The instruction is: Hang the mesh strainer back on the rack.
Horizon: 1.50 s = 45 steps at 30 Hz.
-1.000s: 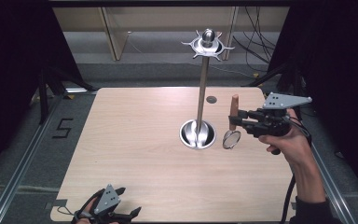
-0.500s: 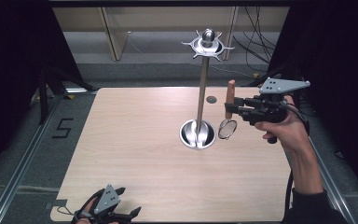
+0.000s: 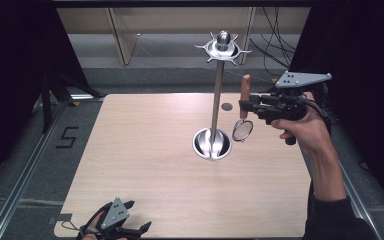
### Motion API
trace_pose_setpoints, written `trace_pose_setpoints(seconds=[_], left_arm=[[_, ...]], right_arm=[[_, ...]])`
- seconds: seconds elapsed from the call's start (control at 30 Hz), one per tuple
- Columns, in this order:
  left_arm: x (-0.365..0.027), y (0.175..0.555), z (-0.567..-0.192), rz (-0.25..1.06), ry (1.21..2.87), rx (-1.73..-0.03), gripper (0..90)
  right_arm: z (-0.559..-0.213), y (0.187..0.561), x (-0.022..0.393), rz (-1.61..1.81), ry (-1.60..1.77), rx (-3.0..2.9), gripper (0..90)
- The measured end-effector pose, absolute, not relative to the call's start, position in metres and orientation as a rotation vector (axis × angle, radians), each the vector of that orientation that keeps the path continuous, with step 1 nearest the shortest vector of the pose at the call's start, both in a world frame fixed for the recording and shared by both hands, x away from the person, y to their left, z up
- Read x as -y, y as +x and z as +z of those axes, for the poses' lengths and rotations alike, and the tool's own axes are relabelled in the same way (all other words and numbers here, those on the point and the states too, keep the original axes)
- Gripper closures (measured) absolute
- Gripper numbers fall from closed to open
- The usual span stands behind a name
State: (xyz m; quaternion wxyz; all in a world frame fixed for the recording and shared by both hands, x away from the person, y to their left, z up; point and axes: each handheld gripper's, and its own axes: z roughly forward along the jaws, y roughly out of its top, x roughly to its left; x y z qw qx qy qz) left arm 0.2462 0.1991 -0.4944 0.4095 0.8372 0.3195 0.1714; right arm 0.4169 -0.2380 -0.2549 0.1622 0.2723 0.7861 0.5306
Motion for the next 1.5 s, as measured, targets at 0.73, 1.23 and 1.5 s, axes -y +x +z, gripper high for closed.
trace_pose_setpoints(seconds=[0.73, 1.23, 1.5], left_arm=[[-0.198, 0.245, -0.495, 0.436, 2.099, -0.82, 15.0], [-0.2, 0.247, -0.494, 0.451, 2.116, -0.786, 15.0], [-0.199, 0.247, -0.494, 0.447, 2.111, -0.794, 15.0]], right_arm=[[-0.23, 0.435, 0.224, 1.472, 0.801, -2.233, 69.5], [-0.229, 0.443, 0.216, 1.453, 0.834, -2.244, 69.5], [-0.23, 0.45, 0.215, 1.455, 0.833, -2.249, 69.5]])
